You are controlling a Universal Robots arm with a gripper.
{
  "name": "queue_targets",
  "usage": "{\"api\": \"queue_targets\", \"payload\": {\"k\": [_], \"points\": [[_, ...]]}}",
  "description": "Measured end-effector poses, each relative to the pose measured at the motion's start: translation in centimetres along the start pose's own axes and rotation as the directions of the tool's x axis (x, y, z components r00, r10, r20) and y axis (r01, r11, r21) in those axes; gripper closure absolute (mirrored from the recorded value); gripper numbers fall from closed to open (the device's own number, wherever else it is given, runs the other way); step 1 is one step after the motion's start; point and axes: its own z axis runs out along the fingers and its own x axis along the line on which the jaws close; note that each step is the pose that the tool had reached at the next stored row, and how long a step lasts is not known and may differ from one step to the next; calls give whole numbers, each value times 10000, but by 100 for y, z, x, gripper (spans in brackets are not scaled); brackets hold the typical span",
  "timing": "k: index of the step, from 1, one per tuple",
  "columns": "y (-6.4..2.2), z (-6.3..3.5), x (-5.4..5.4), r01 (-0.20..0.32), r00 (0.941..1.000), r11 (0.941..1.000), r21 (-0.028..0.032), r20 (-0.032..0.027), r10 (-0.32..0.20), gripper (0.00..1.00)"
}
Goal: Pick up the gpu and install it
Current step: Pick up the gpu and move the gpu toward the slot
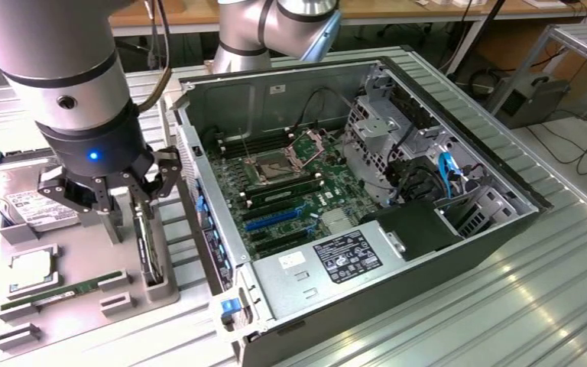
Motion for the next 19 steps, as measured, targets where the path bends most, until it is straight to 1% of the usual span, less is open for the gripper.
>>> {"api": "queue_targets", "payload": {"k": [4, 6, 11, 17, 19], "points": [[-6, 117, 16, 0, 10000, 10000, 0, 5, 0, 58], [-8, 160, 19, 0, 10000, 10000, 0, 9, 0, 58], [-14, 305, 27, 1, 10000, 10000, -3, 33, -1, 58], [7, 420, 34, 1, 10000, 10000, -3, 37, -1, 58], [15, 447, 35, 1, 10000, 10000, -12, 36, -1, 58]]}}
